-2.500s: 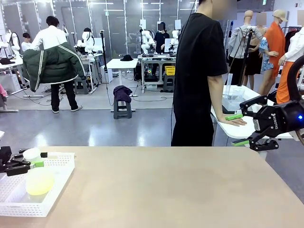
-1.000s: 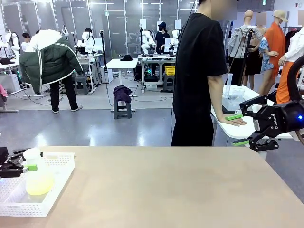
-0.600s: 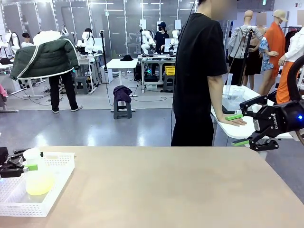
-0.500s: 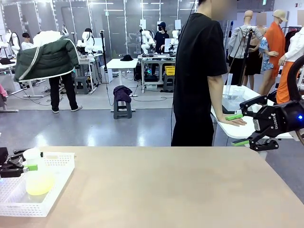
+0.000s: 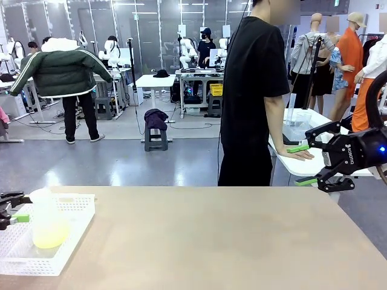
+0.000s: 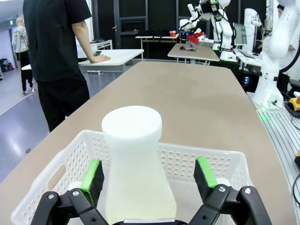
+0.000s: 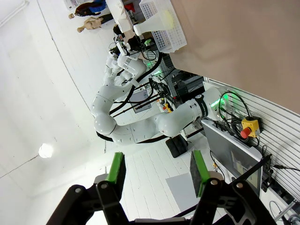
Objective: Prepare the solutions needed for the experiment.
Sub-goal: When the human places the Big flask in the center of the table, pick up the Big flask and place it in the left Organizing basket.
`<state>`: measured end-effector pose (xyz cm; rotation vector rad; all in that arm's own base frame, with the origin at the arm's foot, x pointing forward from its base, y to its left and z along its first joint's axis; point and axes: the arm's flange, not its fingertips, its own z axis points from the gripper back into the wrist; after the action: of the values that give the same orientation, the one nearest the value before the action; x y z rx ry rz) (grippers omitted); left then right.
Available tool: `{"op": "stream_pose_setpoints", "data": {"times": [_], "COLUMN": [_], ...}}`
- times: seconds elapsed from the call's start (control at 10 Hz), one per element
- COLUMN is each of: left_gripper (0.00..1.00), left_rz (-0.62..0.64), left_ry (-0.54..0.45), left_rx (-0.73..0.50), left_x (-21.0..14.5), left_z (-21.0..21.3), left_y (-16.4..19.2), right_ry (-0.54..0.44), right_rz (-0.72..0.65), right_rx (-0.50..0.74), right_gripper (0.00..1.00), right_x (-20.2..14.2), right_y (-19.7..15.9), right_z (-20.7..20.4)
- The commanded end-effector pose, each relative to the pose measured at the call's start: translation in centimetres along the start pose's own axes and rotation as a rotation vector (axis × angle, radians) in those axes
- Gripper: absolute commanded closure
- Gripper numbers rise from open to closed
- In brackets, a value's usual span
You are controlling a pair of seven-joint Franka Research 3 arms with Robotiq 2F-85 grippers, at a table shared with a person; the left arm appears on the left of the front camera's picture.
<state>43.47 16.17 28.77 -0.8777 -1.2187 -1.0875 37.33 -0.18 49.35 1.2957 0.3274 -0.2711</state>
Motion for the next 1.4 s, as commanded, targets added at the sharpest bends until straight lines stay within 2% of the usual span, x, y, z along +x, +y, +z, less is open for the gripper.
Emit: {"op": "stream_pose_setpoints", "data": {"times": [0.0,0.1,0.2,0.3,0.5,0.6,0.8,0.9,1.0,1.1,1.2,1.3], "left_gripper": [0.01,0.01,0.01,0.01,0.01,0.01,0.01,0.01,0.01,0.01,0.01,0.01], "left_rz": [-0.033,-0.021,0.059,0.118,0.256,0.33,0.486,0.558,0.651,0.671,0.755,0.829], "left_ry": [-0.018,-0.038,-0.038,-0.105,-0.19,-0.175,-0.262,-0.241,-0.268,-0.271,-0.275,-0.258], "left_rx": [0.032,0.055,0.098,0.094,0.058,-0.018,-0.175,-0.208,-0.288,-0.37,-0.464,-0.488], "left_x": [0.4,0.8,2.5,4.7,9.9,12.0,14.1,14.6,15.5,15.6,16.7,17.6], "left_z": [1.9,4.0,5.5,6.3,5.1,3.4,0.4,-1.6,-3.6,-4.9,-6.4,-7.5], "left_y": [-1.5,-2.4,-3.6,-5.0,-8.2,-10.1,-11.3,-10.8,-10.4,-9.5,-9.4,-9.3], "right_ry": [0.001,0.001,0.001,0.001,0.001,0.001,0.001,0.001,0.001,0.001,0.001,0.001], "right_rz": [0.005,0.005,0.005,0.005,0.005,0.005,0.005,0.005,0.005,0.005,0.005,0.005], "right_rx": [0.004,0.004,0.004,0.004,0.004,0.004,0.004,0.004,0.004,0.004,0.004,0.004], "right_gripper": [0.3,0.3,0.3,0.3,0.3,0.3,0.3,0.3,0.3,0.3,0.3,0.3], "right_x": [-0.1,-0.1,-0.1,-0.1,-0.1,-0.1,-0.1,-0.1,-0.1,-0.1,-0.1,-0.1], "right_y": [0.1,0.1,0.1,0.1,0.1,0.1,0.1,0.1,0.1,0.1,0.1,0.1], "right_z": [0.1,0.1,0.1,0.1,0.1,0.1,0.1,0.1,0.1,0.1,0.1,0.1]}}
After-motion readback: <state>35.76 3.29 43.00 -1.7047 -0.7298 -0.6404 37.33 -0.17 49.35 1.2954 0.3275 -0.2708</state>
